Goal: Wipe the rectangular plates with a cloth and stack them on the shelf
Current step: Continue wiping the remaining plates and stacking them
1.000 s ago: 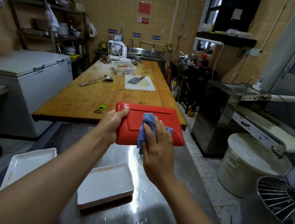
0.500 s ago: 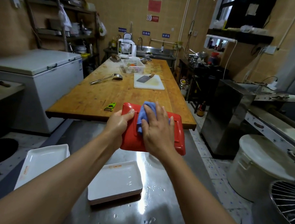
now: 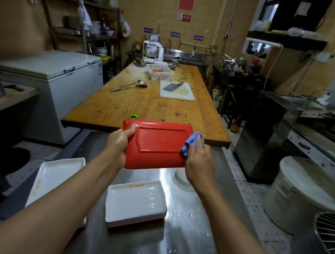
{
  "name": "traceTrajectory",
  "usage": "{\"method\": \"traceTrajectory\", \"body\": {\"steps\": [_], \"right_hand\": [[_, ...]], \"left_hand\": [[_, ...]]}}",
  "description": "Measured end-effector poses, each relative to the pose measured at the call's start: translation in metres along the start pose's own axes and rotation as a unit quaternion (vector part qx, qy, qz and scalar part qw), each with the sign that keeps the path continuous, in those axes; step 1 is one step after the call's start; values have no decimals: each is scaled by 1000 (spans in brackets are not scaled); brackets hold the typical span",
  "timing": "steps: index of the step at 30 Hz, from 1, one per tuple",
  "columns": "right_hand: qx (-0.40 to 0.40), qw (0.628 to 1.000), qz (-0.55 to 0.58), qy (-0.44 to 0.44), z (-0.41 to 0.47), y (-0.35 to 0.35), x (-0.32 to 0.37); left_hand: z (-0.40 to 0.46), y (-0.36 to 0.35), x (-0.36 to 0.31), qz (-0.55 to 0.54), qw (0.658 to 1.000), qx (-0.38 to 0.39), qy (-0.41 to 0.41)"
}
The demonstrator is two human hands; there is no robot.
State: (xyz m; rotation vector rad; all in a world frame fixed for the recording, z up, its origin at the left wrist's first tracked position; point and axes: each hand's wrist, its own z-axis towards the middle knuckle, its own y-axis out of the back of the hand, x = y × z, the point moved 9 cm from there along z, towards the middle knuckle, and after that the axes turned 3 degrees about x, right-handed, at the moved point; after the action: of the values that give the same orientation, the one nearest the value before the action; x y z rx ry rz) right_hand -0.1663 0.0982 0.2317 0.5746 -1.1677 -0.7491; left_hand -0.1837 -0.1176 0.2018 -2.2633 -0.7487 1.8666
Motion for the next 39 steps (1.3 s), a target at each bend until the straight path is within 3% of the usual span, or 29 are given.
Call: {"method": "traceTrajectory", "body": {"steps": [8,12,14,17,19,21,25,29,35,39], "right_hand": [[-59,966,242,-63,-11,-44,-6],[-29,965,248,-76,-16,-56,4],[-15,971,224,-77,-16,-64,11],[19,974,214,-73,-12,-84,24],[39,971,227,-62,-11,-97,40],[59,969,237,-41,-11,-107,60],[92,965,246,-15,-13,-131,90],[129,961,243,-2,-21,-154,103],[146,962,232,0,-33,-174,104],[154,960,232,-7,-38,-181,100]], "left_hand": [[-4,57,-2,-35,998,-37,41],[-12,89,-13,-49,996,-57,39],[-17,105,-26,-43,997,-67,-1],[-32,130,-61,43,985,-89,-144],[-49,139,-85,187,944,-103,-251],[-64,146,-98,325,880,-115,-327],[-83,160,-91,544,747,-138,-357],[-101,161,-67,675,602,-125,-407],[-100,181,-14,746,527,-77,-399],[-96,178,10,773,503,-41,-384]]}}
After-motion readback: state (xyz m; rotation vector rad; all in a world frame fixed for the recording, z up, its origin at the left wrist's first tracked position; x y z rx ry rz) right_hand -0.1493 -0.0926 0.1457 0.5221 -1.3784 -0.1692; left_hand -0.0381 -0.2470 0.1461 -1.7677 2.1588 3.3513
